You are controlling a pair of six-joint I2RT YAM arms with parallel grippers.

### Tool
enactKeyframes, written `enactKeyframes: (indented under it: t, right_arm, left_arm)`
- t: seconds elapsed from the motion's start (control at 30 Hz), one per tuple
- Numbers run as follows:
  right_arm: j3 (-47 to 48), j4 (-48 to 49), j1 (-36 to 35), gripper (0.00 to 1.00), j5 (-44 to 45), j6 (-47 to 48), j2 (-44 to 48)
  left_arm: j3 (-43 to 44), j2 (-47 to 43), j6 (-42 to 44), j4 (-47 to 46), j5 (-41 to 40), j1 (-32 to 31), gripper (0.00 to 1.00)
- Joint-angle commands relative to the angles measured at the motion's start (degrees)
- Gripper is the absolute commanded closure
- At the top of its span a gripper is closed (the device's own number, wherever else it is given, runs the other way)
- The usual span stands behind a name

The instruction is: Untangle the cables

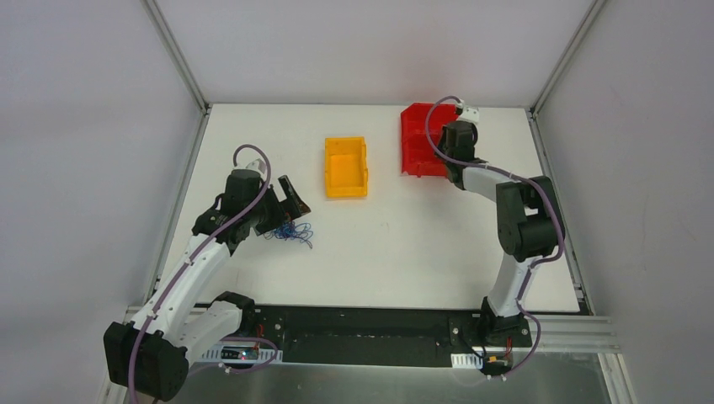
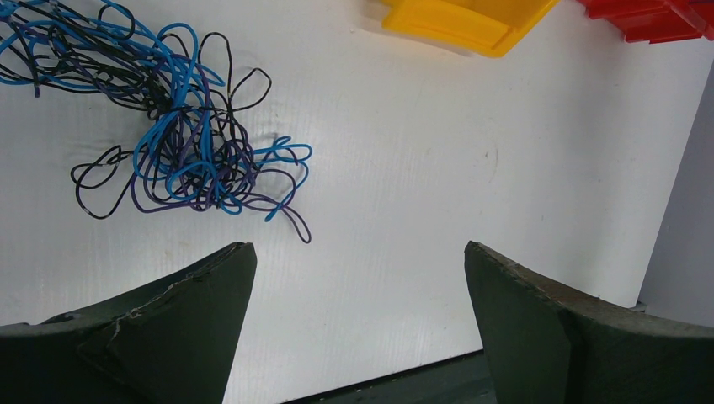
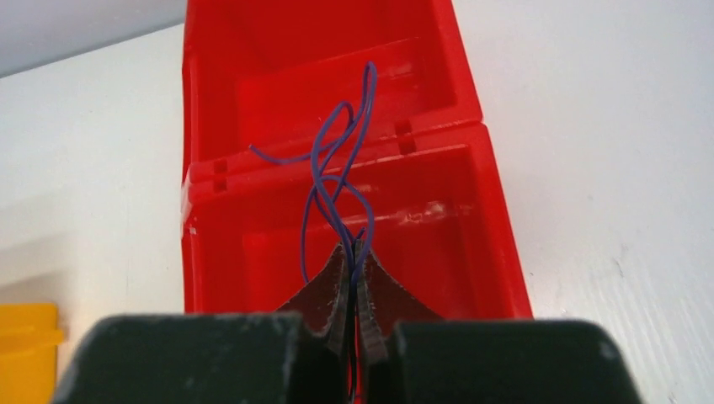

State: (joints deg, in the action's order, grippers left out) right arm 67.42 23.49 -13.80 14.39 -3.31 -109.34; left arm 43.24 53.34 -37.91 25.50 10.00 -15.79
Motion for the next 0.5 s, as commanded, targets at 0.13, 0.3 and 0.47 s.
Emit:
enactKeyframes:
  t: [0.13, 0.3, 0.47]
  right_arm:
    - [-4.4, -2.0, -0.1, 1.0, 2.8, -0.8, 7.2]
    - [1.7, -17.6, -0.1, 1.0, 4.6, -4.7, 5.2]
    - [3.4, -26.4, -0.1, 1.0, 4.0, -7.6, 4.2]
  left_arm:
    - [1.2, -1.8, 1.7, -1.2, 0.4, -0.4, 0.01]
    - [1.2, -2.1, 1.7, -1.2, 0.9, -0.4, 0.01]
    - [0.7, -3.2, 1.4, -1.2, 0.9, -0.4, 0.01]
